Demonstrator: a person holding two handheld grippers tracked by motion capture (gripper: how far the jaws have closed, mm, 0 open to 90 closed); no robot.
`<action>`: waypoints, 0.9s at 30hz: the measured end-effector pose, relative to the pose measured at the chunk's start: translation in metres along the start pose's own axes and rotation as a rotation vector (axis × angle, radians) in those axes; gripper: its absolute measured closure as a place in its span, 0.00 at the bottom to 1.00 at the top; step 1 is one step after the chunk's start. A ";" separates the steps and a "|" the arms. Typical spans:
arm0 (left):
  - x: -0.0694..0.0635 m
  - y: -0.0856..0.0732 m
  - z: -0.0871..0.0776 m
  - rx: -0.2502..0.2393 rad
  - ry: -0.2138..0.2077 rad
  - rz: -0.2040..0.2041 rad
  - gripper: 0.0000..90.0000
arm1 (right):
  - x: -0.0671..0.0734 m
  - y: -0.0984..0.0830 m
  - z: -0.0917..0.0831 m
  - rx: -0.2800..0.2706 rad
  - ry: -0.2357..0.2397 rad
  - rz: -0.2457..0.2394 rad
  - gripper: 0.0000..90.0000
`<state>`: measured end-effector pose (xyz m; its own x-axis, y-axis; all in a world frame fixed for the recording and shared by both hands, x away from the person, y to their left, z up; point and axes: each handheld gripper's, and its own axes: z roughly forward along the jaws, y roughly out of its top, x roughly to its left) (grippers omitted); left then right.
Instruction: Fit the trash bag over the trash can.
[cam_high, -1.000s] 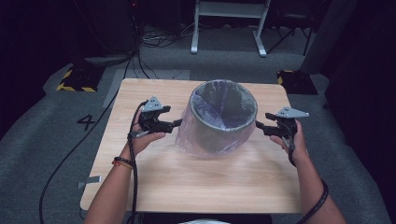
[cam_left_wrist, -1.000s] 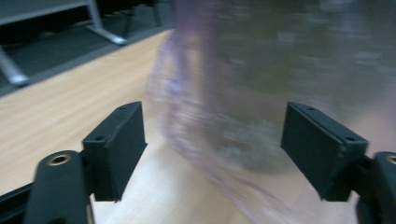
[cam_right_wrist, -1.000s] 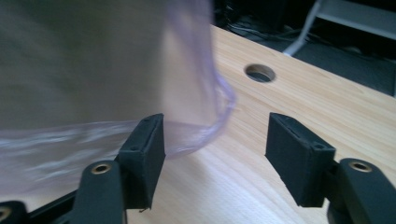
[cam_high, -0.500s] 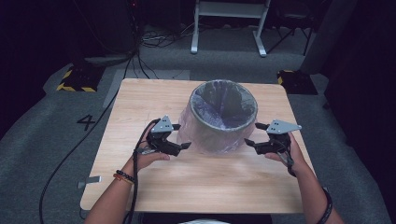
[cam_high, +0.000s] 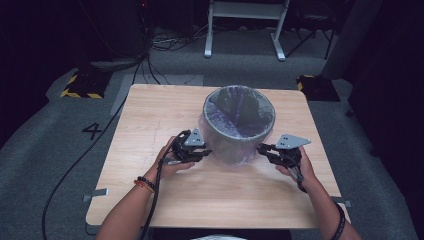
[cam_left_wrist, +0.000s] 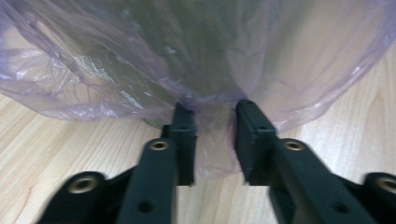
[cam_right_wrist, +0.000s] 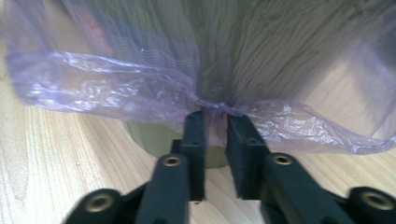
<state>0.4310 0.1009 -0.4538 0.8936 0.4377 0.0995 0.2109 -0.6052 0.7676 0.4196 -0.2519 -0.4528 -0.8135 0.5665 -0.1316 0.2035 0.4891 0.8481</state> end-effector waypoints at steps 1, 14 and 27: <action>0.001 0.000 0.002 0.000 0.002 -0.006 0.85 | -0.001 -0.001 0.000 -0.002 0.007 0.000 0.93; 0.010 -0.009 0.019 -0.004 -0.013 -0.069 1.00 | -0.008 -0.015 0.010 0.049 0.013 0.027 1.00; 0.011 -0.019 0.031 0.030 -0.023 -0.092 0.99 | -0.014 -0.032 0.018 0.088 0.026 0.088 1.00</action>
<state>0.4490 0.0959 -0.4870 0.8788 0.4770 0.0145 0.3040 -0.5830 0.7534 0.4339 -0.2636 -0.4871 -0.8041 0.5928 -0.0439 0.3208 0.4950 0.8075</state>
